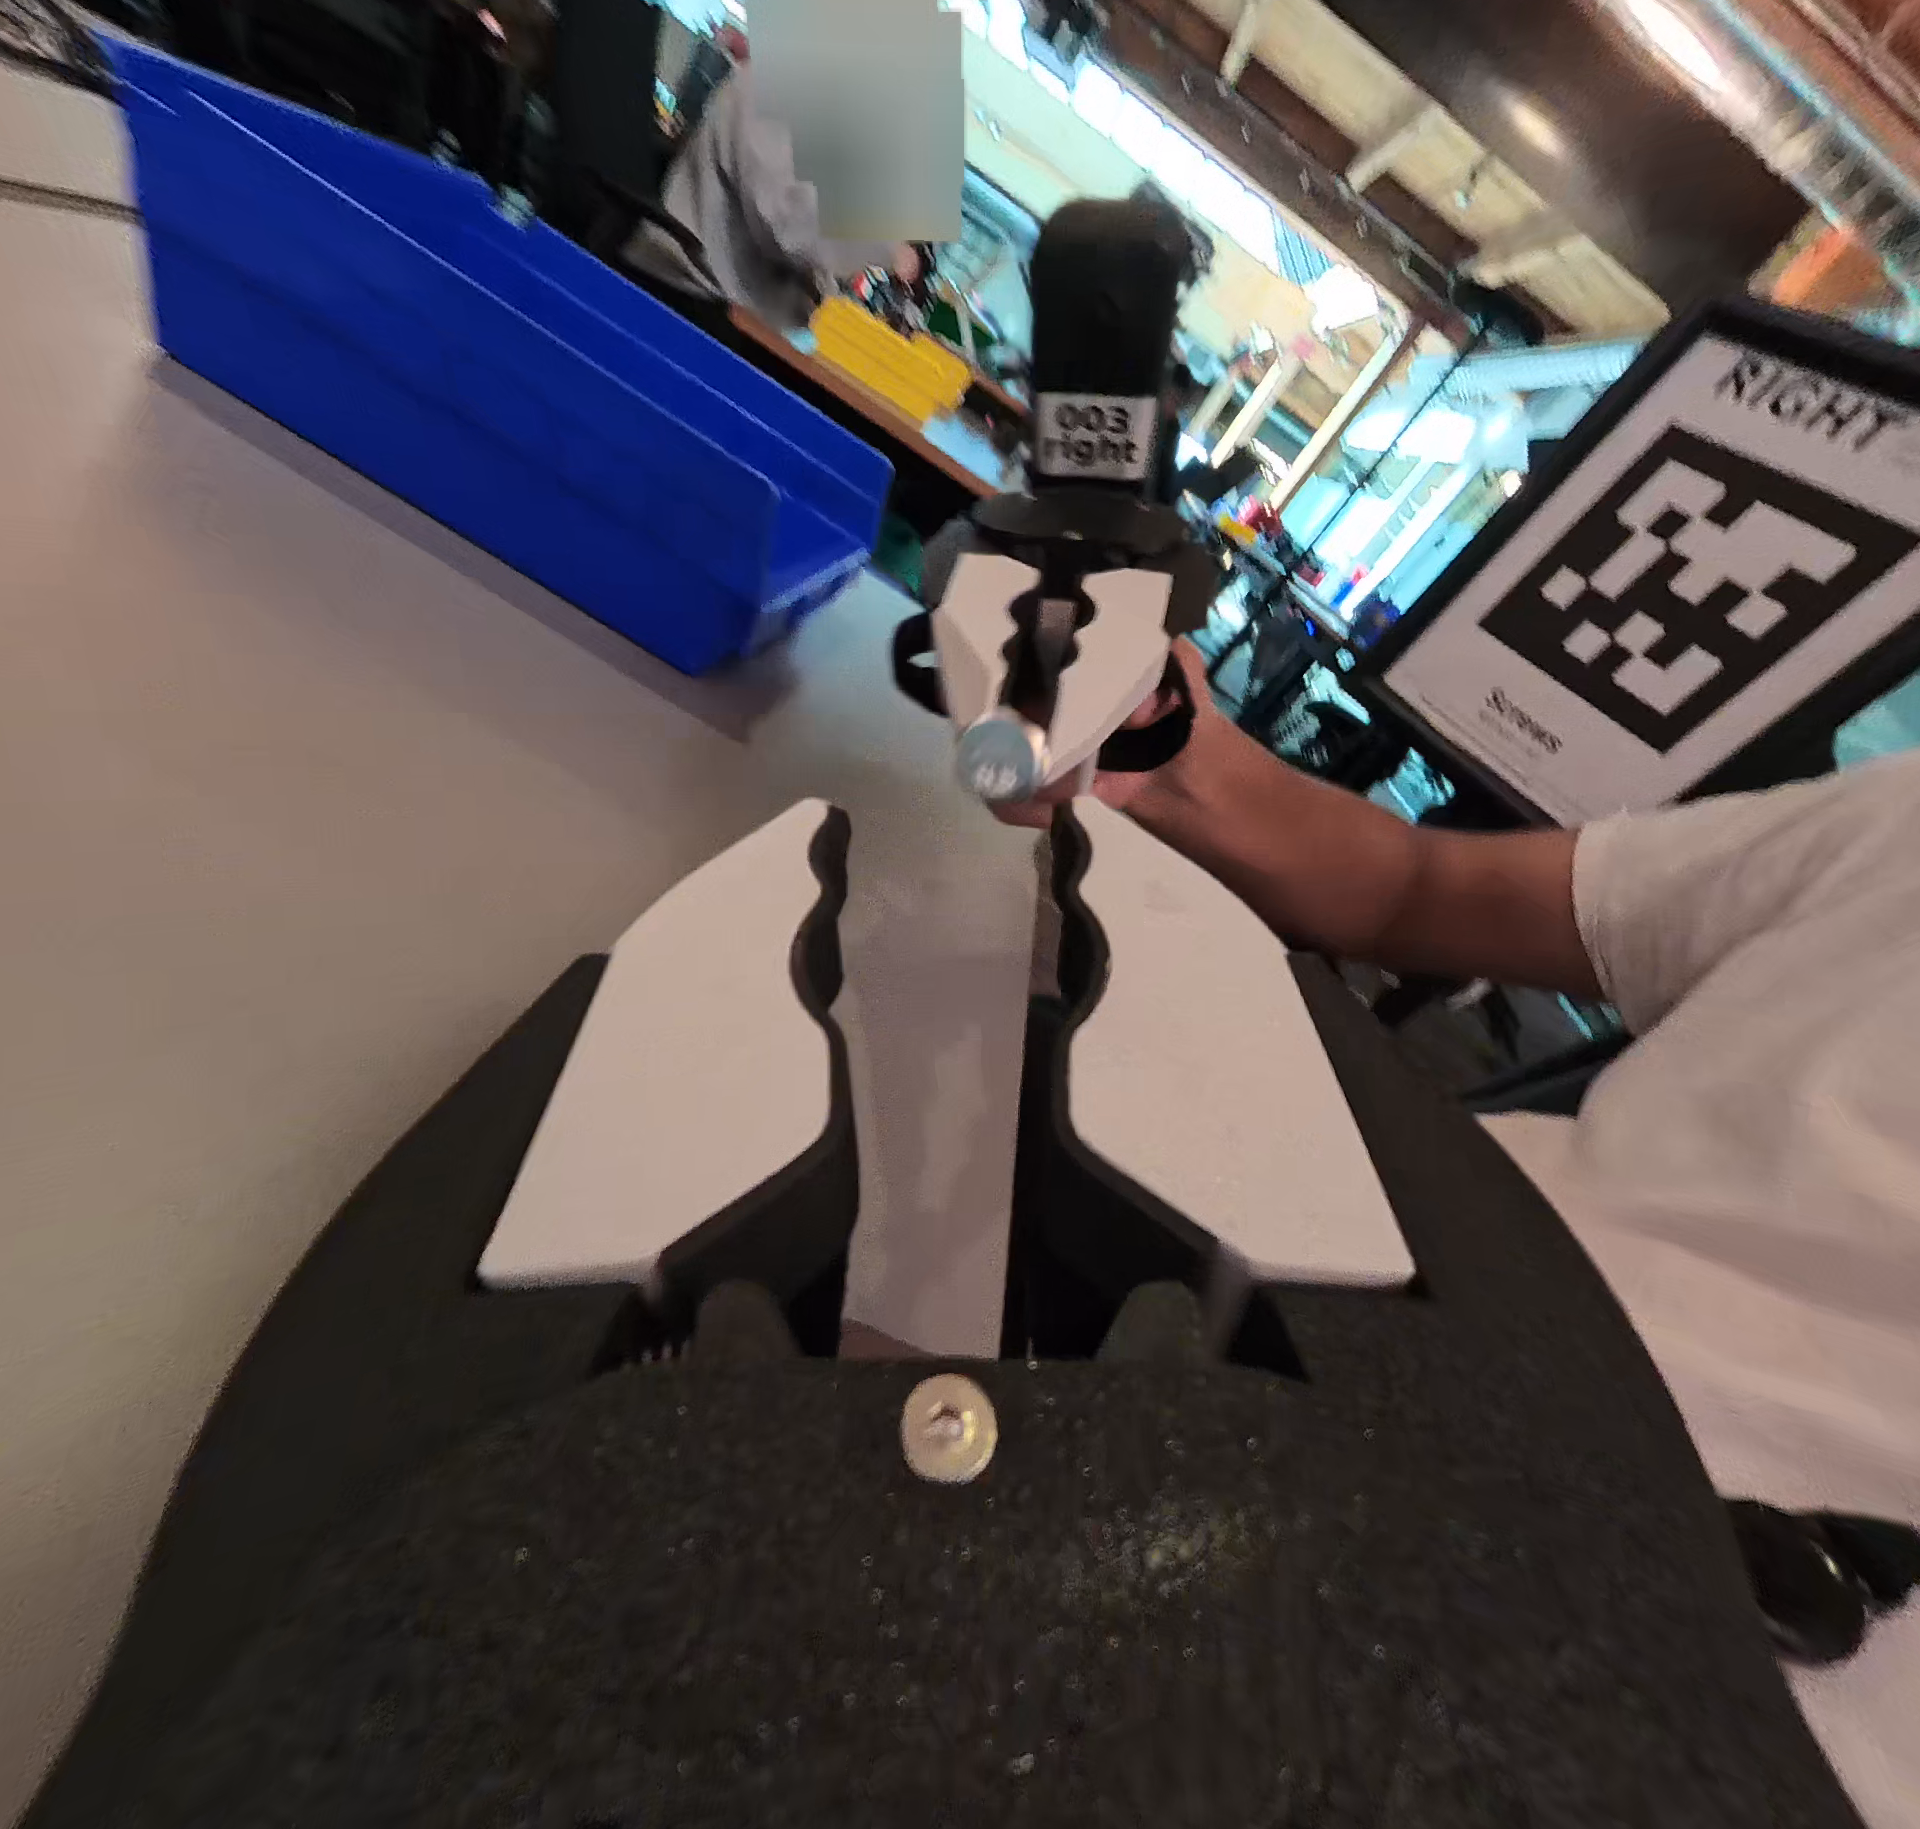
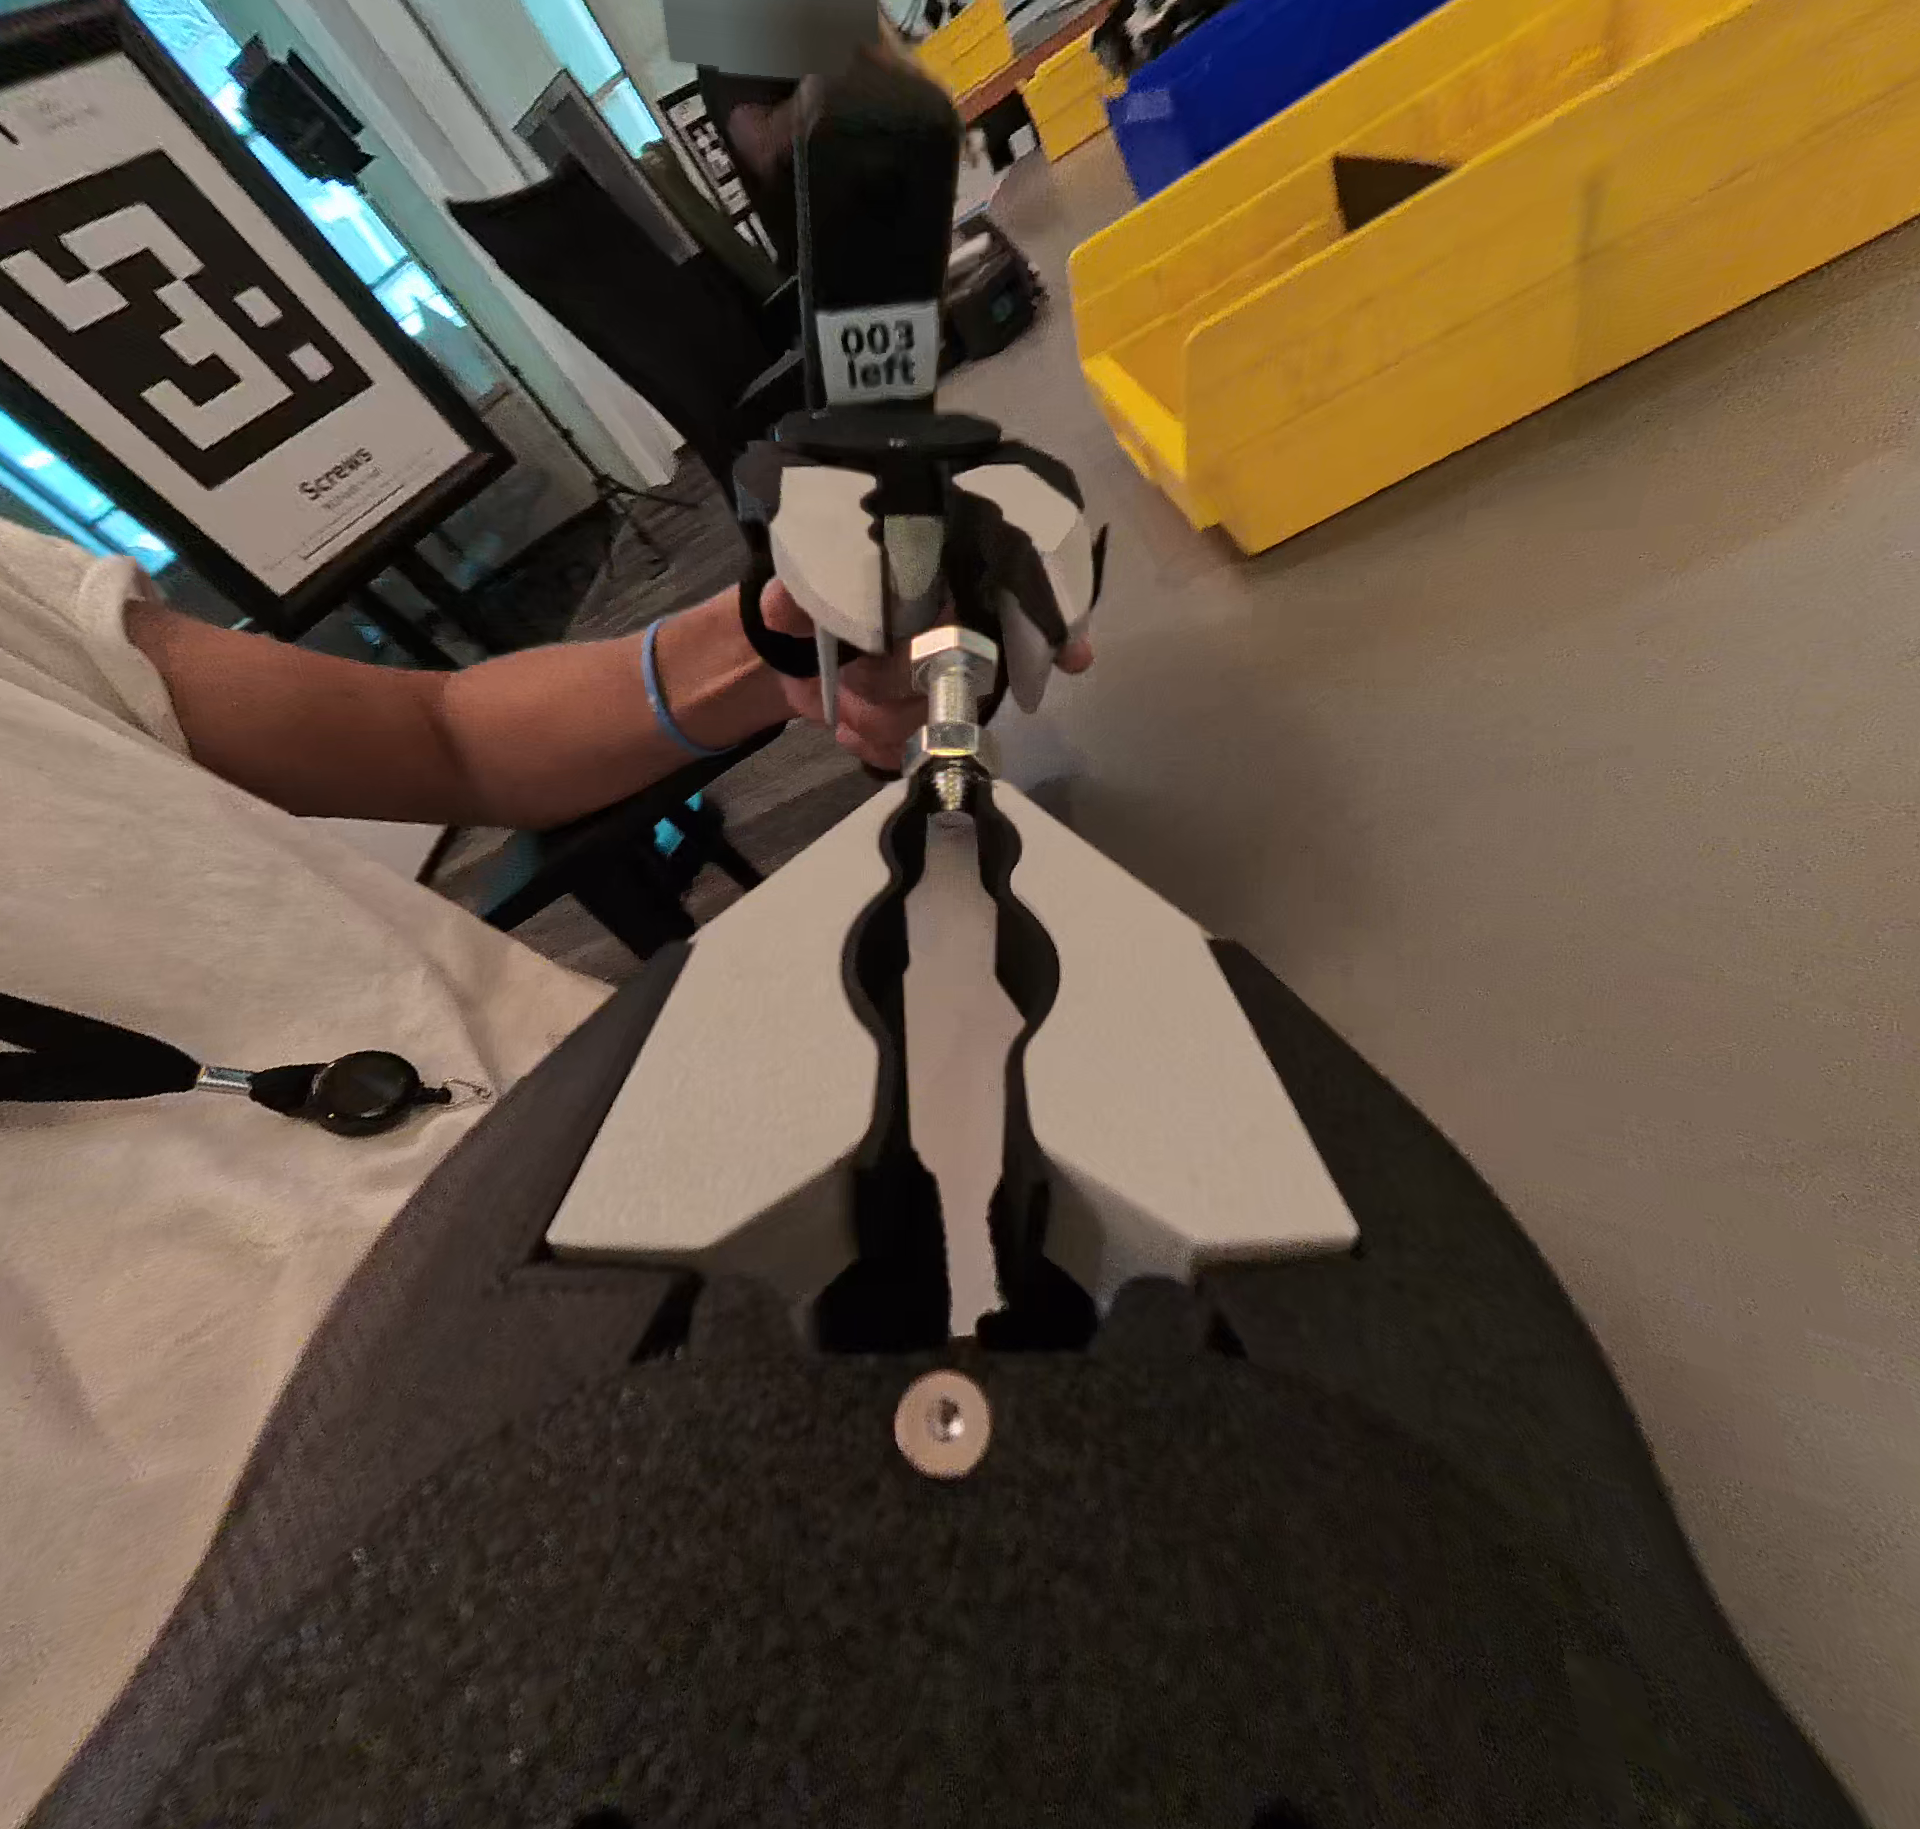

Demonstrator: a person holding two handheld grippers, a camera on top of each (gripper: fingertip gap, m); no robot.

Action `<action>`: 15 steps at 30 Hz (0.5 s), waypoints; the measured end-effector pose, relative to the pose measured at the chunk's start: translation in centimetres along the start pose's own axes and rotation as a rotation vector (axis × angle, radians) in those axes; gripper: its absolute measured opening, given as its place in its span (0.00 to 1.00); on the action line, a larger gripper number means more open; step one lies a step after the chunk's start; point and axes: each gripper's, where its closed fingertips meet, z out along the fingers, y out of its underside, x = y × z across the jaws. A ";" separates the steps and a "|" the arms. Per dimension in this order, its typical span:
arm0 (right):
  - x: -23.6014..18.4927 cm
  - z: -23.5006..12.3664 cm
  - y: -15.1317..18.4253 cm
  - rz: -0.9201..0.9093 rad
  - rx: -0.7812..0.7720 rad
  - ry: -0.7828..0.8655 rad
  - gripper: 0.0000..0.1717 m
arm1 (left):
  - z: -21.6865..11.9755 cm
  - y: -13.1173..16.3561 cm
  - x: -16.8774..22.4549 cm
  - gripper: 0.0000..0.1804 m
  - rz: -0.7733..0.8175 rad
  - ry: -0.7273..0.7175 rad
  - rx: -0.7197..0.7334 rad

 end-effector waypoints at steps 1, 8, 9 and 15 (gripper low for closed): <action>0.4 -1.1 -1.0 -0.026 0.009 0.044 0.05 | -0.5 -0.6 -0.5 0.21 -0.016 -0.019 0.038; 10.4 -17.8 -5.7 -0.239 -0.227 0.691 0.05 | -3.0 -2.5 -3.4 0.18 -0.163 -0.052 0.167; 12.1 -20.3 -4.3 -0.228 -0.374 0.742 0.05 | -3.0 -2.4 -3.6 0.18 -0.156 -0.063 0.161; 20.6 -25.7 3.1 -0.111 -0.949 0.651 0.06 | -0.6 0.3 -3.4 0.17 -0.009 -0.099 -0.034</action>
